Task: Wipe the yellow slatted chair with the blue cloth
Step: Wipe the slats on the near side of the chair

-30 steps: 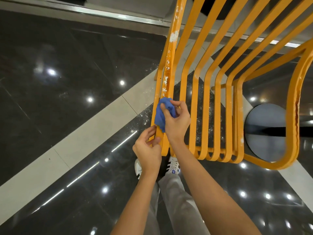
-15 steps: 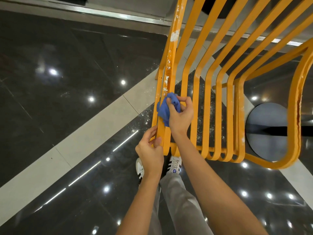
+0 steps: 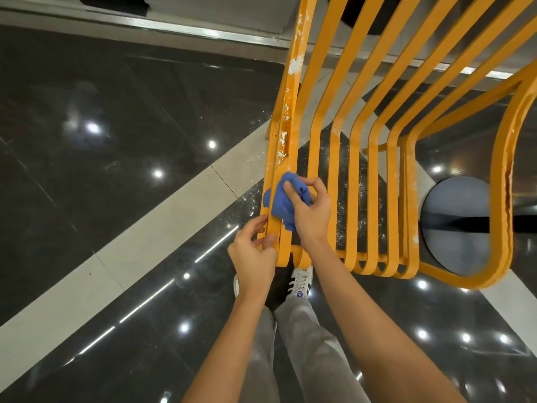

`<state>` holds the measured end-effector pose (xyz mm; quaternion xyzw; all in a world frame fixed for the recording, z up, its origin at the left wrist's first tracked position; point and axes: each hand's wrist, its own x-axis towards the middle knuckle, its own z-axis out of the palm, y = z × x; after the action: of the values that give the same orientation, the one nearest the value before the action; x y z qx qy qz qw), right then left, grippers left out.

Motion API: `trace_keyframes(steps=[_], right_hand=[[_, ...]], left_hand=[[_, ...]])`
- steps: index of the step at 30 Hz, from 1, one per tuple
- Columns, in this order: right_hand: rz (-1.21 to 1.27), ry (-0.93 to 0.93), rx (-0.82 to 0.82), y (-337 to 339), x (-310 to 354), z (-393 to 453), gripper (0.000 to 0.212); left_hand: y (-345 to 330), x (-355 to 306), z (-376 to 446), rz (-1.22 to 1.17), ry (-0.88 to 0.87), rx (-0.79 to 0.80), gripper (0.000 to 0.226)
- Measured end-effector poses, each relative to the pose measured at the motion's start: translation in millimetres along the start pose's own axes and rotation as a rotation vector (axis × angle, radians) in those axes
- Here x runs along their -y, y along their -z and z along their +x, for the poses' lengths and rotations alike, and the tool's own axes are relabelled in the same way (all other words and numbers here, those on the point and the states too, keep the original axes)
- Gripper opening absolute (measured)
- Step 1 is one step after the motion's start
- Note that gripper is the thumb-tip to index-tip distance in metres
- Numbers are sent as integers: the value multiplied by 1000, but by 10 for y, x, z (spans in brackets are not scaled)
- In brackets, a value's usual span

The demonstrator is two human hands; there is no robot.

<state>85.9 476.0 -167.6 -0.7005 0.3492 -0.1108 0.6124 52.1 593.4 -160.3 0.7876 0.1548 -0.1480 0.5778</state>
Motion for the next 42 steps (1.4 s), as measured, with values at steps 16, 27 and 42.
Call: trace_keyframes(steps=[16, 27, 42], right_hand=[[-95, 97, 47, 81, -127, -439, 22], [-74, 122, -179, -193, 40, 38, 14], [-163, 208, 26, -123, -12, -229, 8]], left_hand=[[-55, 179, -117, 4, 26, -43, 45], [-41, 146, -129, 18, 45, -32, 48], [-57, 193, -123, 57, -14, -54, 43]])
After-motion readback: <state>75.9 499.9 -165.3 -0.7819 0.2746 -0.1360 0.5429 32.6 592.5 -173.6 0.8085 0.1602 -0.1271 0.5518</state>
